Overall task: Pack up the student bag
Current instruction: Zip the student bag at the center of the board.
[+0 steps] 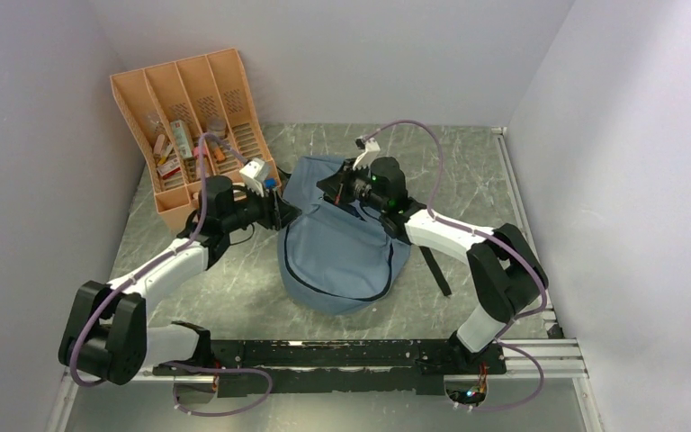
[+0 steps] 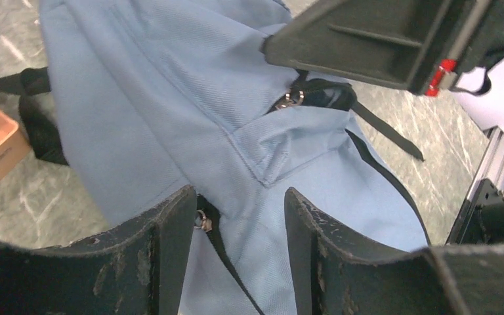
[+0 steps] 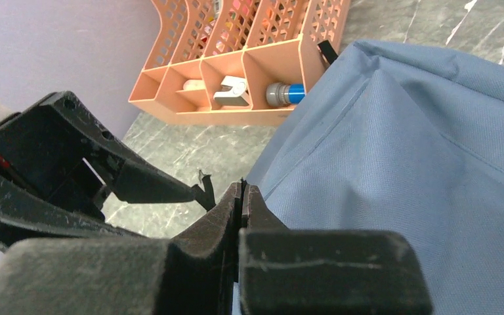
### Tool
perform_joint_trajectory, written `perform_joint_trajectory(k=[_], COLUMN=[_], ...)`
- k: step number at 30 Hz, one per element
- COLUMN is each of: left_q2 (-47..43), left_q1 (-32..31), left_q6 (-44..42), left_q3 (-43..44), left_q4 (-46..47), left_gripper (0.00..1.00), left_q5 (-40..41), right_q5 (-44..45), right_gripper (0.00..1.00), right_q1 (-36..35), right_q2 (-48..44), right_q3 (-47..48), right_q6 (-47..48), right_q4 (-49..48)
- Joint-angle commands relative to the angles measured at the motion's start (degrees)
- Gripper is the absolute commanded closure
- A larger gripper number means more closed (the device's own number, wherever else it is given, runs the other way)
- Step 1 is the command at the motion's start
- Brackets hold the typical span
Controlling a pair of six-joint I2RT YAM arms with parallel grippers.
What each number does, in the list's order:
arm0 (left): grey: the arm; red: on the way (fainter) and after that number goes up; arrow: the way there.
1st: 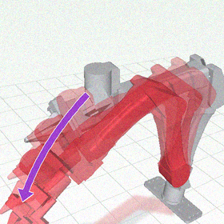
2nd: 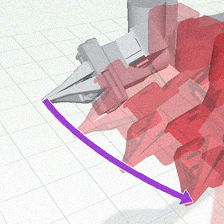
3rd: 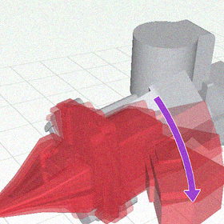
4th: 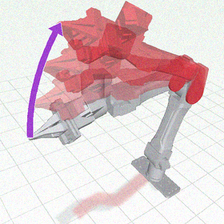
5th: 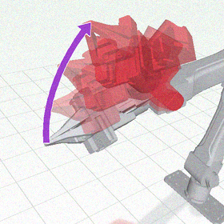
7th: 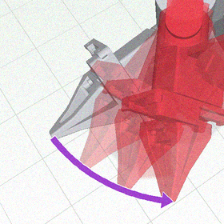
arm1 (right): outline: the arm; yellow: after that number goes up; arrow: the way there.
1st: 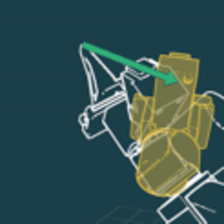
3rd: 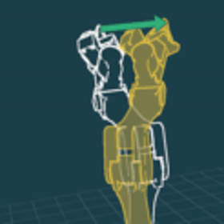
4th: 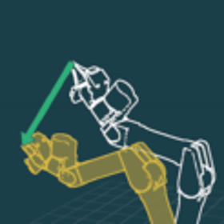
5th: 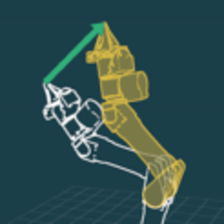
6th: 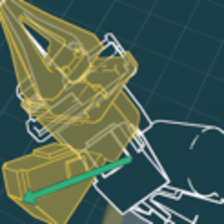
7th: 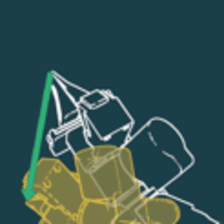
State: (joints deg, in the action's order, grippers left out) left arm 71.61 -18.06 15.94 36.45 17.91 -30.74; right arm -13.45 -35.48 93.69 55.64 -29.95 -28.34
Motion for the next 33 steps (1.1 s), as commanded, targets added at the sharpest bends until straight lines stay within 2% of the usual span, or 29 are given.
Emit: perform_joint_trajectory(k=[1,6,10,16,20,22,29,33], left_q2=[-0.83,1.06,4.13,6.78,7.92,8.37,8.31,6.07], left_q1=[-3.34,-9.04,-10.92,-11.8,-11.84,-11.86,-13.23,-13.84], left_q6=[-8.39,-17.75,-20.52,-22.61,-24.26,-24.23,-27.56,-28.2], left_q3=[-0.11,2.87,4.89,6.49,7.18,7.23,9.13,9.0], left_q4=[5.52,1.77,0.2,-1.96,-2.95,-2.97,-9.39,-13.17], left_gripper=[0.44,0.42,0.42,0.43,0.46,0.51,0.79,0.91], left_q5=[-1.29,6.24,8.32,16.51,16.17,15.23,13.38,16.86], right_q5=[-2.42,-4.35,-5.14,-5.44,-6.14,-6.55,-4.73,-3.63], right_gripper=[1.0,1.0,1.0,1.0,1.0,1.0,1.0,1.0], right_q1=[1.44,1.5,1.55,1.56,1.56,1.56,1.47,1.39], right_q2=[0.45,1.42,1.67,1.33,1.62,1.98,3.68,4.05], right_q3=[1.96,2.11,1.85,1.85,1.89,1.93,1.4,-0.24], right_q6=[-1.65,-2.25,-2.93,-2.14,-2.44,-2.58,0.58,1.94], right_q4=[-4.03,-4.64,-5.23,-4.3,-4.26,-4.35,-1.93,-0.85])
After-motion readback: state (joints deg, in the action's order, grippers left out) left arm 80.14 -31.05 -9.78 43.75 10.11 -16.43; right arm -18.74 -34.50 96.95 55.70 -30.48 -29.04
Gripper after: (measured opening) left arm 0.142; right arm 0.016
